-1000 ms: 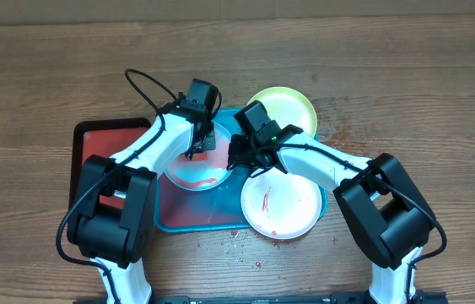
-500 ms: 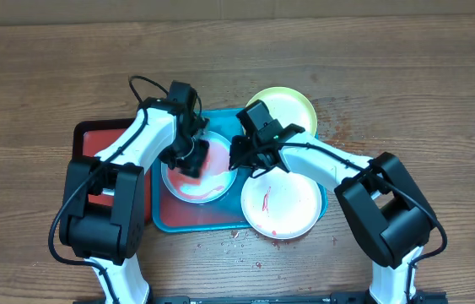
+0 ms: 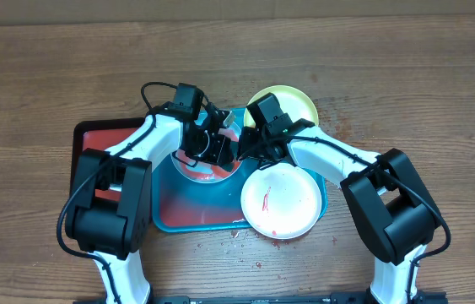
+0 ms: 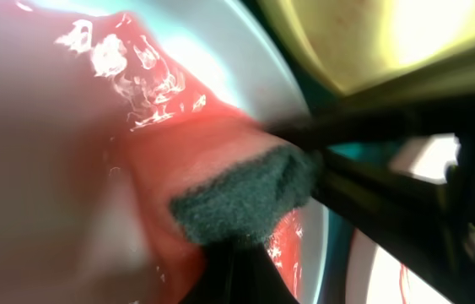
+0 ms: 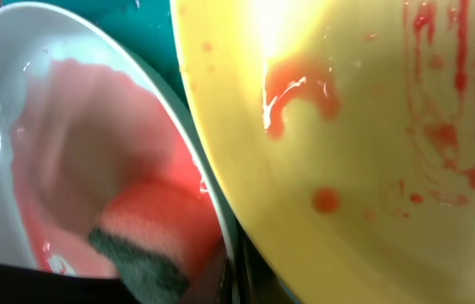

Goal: Clean dirty plates on tray and stack at the side
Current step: 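Scrub the light-blue plate with the sponge while the right gripper holds its rim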

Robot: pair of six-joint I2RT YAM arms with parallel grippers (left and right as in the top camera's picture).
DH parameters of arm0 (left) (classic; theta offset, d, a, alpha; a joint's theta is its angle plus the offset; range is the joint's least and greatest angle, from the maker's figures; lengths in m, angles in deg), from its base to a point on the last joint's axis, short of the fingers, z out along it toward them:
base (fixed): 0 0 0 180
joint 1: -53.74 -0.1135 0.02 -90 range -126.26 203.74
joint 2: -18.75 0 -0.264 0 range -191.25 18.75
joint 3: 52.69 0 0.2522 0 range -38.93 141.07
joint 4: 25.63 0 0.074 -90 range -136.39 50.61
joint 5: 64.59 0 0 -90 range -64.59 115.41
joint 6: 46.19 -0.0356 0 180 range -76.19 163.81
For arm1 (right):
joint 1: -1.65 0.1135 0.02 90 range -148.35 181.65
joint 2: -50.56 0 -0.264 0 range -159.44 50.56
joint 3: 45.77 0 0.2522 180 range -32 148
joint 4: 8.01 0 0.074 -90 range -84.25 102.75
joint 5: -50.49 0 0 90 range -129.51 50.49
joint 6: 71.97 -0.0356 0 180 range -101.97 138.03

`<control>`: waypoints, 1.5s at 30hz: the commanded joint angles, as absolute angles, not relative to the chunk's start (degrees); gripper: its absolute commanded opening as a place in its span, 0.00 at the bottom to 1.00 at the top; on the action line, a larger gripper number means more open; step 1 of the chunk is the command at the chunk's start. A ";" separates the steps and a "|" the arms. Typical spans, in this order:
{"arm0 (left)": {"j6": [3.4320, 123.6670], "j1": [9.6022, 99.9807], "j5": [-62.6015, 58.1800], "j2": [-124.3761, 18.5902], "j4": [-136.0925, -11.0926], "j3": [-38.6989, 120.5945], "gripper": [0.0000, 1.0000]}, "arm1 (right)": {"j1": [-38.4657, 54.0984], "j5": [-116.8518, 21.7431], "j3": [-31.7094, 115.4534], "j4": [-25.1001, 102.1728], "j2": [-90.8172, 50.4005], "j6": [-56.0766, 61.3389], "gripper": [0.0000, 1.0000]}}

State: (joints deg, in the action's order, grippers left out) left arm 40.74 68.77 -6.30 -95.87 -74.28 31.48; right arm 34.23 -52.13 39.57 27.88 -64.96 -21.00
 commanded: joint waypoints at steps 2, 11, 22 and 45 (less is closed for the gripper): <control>61.27 69.34 25.33 -98.04 -74.54 33.36 0.04 | 35.39 -55.67 40.44 27.71 -64.50 -22.48 0.04; 72.59 69.25 51.32 -98.04 -85.62 35.40 0.04 | 35.39 -55.67 40.44 27.47 -64.50 -22.48 0.04; 46.69 69.25 20.35 -98.04 -98.30 35.40 0.04 | 35.37 -55.67 40.44 27.31 -64.50 -22.48 0.04; 51.89 73.56 10.03 -98.04 -66.26 35.48 0.04 | 35.45 -55.72 40.44 27.71 -64.50 -22.48 0.04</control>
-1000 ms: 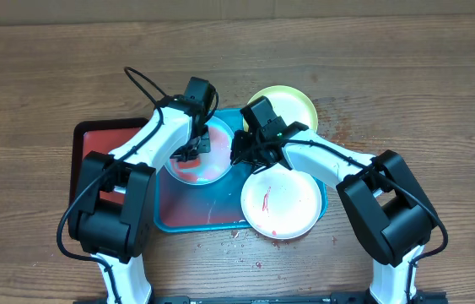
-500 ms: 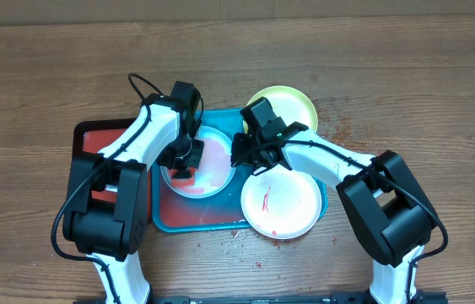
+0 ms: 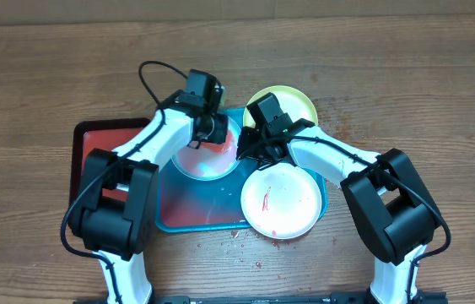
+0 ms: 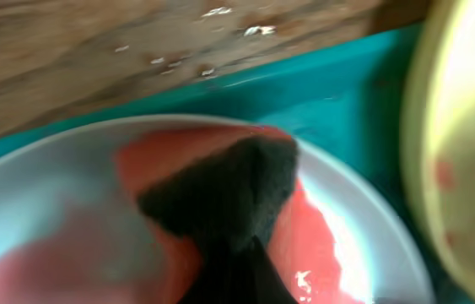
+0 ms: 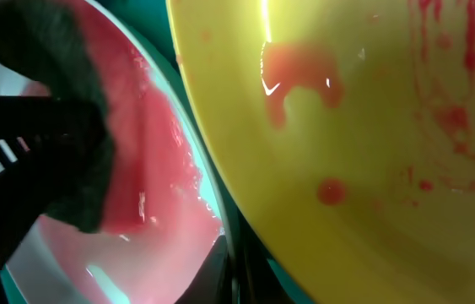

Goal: Clean dirty plates on tray and stack at the side
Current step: 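Scrub the light-blue plate with the sponge while the right gripper holds its rim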

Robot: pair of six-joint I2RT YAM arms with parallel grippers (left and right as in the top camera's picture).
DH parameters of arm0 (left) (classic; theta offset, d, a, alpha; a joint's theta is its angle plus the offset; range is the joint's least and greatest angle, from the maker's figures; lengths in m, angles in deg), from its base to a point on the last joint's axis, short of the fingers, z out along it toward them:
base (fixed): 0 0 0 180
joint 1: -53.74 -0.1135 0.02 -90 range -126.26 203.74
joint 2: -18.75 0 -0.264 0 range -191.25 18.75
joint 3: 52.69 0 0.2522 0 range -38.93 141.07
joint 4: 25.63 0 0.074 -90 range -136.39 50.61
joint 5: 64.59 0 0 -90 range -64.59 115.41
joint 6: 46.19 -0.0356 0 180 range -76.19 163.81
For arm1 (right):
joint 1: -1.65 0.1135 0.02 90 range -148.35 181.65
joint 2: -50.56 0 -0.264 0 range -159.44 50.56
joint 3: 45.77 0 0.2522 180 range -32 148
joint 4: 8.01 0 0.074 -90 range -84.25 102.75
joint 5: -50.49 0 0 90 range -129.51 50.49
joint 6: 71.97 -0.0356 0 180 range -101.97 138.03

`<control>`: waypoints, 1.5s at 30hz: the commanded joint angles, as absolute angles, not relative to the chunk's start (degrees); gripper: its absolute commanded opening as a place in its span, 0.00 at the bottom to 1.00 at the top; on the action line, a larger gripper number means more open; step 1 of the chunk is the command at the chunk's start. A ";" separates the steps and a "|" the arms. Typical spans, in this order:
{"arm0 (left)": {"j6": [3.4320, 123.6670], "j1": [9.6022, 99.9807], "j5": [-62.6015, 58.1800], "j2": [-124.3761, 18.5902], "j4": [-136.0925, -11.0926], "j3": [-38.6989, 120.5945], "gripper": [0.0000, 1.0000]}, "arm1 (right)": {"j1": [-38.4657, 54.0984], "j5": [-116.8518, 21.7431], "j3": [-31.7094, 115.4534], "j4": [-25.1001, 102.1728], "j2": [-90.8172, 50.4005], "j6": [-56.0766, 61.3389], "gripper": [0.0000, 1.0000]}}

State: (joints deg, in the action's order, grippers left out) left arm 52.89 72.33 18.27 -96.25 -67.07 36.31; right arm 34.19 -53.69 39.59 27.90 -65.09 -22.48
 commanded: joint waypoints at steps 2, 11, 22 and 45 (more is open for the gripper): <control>47.04 73.69 4.02 -98.04 -67.51 35.48 0.04 | 35.43 -55.72 40.44 27.71 -64.50 -22.48 0.04; 32.96 73.32 -3.30 -98.04 -79.81 35.48 0.04 | 35.43 -55.72 40.44 27.66 -64.50 -22.48 0.04; 65.77 68.79 42.25 -98.02 -79.68 38.24 0.04 | 35.43 -55.72 40.44 27.71 -64.50 -22.48 0.04; 26.03 71.41 -3.09 -98.04 -99.46 39.61 0.04 | 35.43 -55.76 40.44 27.09 -64.50 -22.48 0.04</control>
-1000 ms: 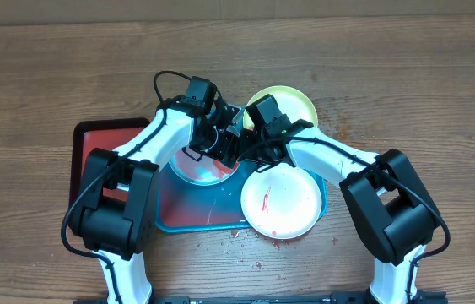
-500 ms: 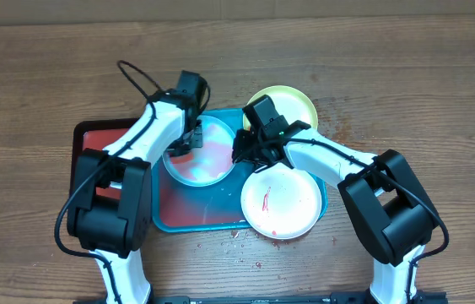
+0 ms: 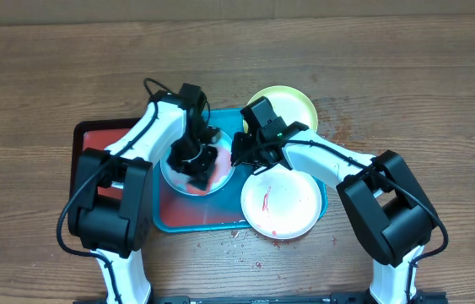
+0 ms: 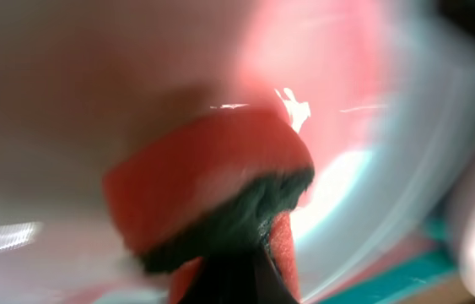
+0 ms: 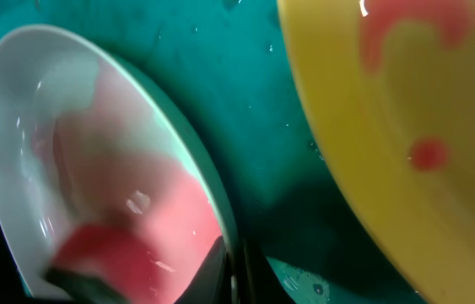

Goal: Clean dirty plates on tray and stack at the side
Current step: 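Scrub the light-blue plate with the sponge while the right gripper holds its rim, then lift the light-blue plate with the right gripper and tilt it up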

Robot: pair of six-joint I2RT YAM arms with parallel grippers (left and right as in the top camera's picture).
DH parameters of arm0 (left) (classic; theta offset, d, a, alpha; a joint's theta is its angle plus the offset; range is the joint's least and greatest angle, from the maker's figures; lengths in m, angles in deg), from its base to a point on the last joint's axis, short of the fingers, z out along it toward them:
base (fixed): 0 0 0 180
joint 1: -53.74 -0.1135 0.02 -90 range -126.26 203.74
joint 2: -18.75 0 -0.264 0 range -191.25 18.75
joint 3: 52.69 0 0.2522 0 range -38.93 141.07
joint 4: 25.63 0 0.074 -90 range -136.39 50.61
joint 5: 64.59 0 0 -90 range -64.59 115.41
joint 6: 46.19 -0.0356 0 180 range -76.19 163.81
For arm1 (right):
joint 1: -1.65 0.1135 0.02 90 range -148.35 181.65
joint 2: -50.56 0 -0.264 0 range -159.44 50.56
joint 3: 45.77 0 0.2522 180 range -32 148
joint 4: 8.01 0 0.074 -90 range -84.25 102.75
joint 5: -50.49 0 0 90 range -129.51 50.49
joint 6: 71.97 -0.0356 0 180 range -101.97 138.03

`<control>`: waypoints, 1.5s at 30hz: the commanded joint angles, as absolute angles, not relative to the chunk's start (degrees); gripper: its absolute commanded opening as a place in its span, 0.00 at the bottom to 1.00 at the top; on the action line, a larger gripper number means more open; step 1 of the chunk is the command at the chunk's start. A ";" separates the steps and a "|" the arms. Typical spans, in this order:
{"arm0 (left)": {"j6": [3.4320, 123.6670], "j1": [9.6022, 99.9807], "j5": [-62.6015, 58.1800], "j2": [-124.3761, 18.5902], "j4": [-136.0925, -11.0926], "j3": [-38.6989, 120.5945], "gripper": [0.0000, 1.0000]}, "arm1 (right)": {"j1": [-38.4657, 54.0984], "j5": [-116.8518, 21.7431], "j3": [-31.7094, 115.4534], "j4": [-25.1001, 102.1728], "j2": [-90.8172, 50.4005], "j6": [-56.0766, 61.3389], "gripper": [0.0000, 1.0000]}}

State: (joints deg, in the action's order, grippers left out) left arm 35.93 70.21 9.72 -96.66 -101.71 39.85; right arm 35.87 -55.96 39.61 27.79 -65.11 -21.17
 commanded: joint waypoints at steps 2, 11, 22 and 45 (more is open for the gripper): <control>28.48 71.41 -2.23 -98.04 -95.57 39.61 0.04 | 35.43 -55.76 40.44 27.09 -64.50 -22.48 0.04; 54.23 71.17 23.32 -98.04 -76.25 39.61 0.04 | 35.43 -56.13 40.44 27.58 -64.50 -22.46 0.04; 68.13 68.03 44.39 -98.04 -83.75 39.61 0.04 | 35.43 -55.67 40.44 27.95 -64.50 -22.48 0.04; 56.92 66.80 22.62 -97.36 -115.44 73.69 0.04 | 37.51 -53.77 40.37 29.41 -64.65 -22.53 0.23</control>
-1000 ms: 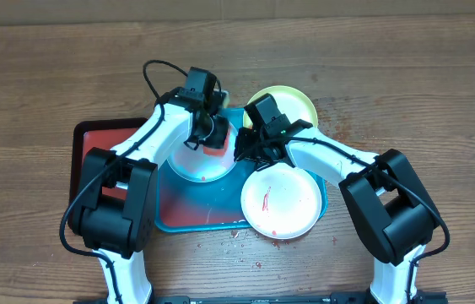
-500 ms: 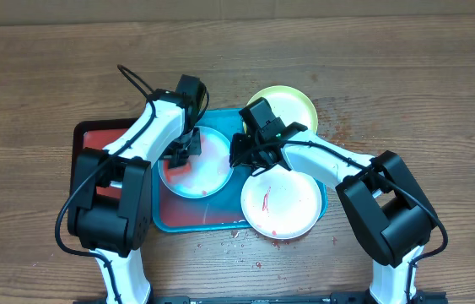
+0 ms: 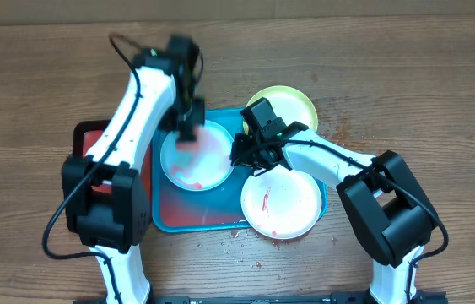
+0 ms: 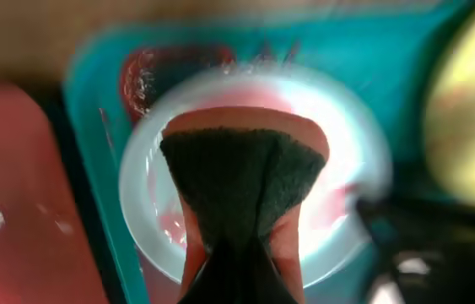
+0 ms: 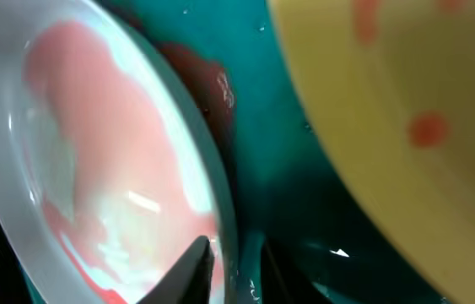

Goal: Clean dirty plates on tray and stack at the side
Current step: 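Lift the light-blue plate with the right gripper and tilt it up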

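A white plate point(image 3: 197, 159), smeared with a thin pink film, lies on the teal tray point(image 3: 170, 215). My left gripper point(image 3: 188, 118) hangs above the plate's far left edge, shut on a red sponge point(image 4: 241, 181) whose dark green scouring face points down at the plate point(image 4: 351, 152). The right gripper point(image 3: 239, 154) is shut on the plate's right rim; the rim point(image 5: 220, 211) runs between its fingers point(image 5: 199, 257). On the tray's near right lies a second white plate point(image 3: 281, 201) with red streaks. A yellow plate point(image 3: 292, 105) with red spots sits at the far right.
A red tray point(image 3: 94, 135) lies under the left side of the teal tray. Small crumbs and red specks dot the wooden table point(image 3: 245, 245) by the teal tray's near edge. The yellow plate point(image 5: 406, 110) stands close beside the right wrist.
My left gripper, which pressed the sponge into the near middle of the white plate, now holds it lifted above the plate's far left edge. The right gripper still pinches the rim.
The sponge was pressed on the plate's right part by the right gripper, then at its far rim, then at its near middle. Now it is held off the plate, which shows a pale pink smear. The right gripper held the rim at every moment.
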Robot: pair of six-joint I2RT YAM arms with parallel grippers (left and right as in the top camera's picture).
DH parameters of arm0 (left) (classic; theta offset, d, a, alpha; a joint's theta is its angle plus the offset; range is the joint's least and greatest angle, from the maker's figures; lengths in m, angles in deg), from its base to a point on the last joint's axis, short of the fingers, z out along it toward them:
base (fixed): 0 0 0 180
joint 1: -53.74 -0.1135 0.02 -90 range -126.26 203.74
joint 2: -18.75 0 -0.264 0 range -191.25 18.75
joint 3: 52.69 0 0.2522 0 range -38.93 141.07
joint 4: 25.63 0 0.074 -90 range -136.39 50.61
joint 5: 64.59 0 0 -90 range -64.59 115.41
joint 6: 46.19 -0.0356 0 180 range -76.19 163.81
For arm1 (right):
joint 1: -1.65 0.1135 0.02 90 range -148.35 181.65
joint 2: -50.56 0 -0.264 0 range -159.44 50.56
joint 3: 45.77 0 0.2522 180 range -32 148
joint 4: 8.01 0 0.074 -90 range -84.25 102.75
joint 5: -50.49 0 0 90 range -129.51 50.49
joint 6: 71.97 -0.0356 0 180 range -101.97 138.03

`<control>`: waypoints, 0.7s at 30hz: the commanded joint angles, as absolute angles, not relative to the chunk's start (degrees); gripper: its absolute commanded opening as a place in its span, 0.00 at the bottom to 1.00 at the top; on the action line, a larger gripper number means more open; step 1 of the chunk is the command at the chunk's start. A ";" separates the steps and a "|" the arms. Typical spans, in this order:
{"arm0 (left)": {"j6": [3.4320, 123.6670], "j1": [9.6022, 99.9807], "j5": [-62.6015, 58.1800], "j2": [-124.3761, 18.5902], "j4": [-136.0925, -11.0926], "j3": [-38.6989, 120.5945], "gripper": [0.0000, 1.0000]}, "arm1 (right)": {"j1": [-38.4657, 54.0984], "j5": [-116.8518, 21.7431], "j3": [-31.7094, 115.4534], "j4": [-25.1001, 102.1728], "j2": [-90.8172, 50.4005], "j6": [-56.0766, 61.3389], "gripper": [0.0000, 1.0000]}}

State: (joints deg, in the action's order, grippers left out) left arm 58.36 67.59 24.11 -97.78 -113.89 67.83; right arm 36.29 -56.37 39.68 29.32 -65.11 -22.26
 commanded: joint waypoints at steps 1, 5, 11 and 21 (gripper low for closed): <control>56.92 66.50 22.60 -97.36 -116.33 75.53 0.04 | 37.97 -53.01 40.40 29.41 -64.65 -22.55 0.23; 56.92 65.88 22.60 -97.36 -118.34 77.60 0.04 | 38.80 -52.00 40.40 28.80 -64.65 -22.72 0.04; 56.87 65.73 23.45 -97.38 -121.14 77.41 0.04 | 38.78 -52.26 40.53 28.82 -64.22 -22.68 0.04; 56.87 65.45 24.54 -97.38 -121.93 77.41 0.04 | 40.83 -35.48 41.58 35.25 -52.35 -18.99 0.04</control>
